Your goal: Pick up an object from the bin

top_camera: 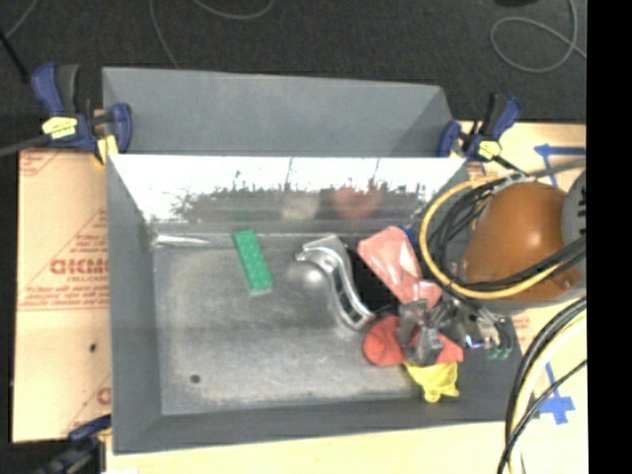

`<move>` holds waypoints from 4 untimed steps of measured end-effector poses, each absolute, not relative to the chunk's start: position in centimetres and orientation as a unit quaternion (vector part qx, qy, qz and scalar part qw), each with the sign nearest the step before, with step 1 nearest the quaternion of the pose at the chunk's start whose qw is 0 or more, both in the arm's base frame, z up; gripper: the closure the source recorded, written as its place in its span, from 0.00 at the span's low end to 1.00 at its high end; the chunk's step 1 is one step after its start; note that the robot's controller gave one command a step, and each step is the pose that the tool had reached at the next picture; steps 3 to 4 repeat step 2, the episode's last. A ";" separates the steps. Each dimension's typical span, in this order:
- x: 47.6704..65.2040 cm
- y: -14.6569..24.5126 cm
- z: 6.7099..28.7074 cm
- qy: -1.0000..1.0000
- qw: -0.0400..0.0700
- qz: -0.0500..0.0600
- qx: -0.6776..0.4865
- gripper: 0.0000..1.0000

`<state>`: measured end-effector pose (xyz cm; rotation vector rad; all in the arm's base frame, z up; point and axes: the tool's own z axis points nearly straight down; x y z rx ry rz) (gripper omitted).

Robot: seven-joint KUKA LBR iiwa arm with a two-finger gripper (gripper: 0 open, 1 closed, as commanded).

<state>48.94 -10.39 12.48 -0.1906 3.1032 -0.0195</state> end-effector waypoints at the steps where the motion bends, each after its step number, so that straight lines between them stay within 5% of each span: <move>1: 48.1 -10.2 13.7 0.998 0.003 -0.003 -0.058 1.00; 2: 48.5 -10.3 19.4 0.998 0.010 -0.006 -0.060 1.00; 4: 48.5 -10.3 19.4 0.998 0.010 -0.006 -0.060 1.00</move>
Offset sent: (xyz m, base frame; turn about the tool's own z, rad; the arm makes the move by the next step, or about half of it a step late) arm -0.0097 -0.0043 0.0166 -0.0761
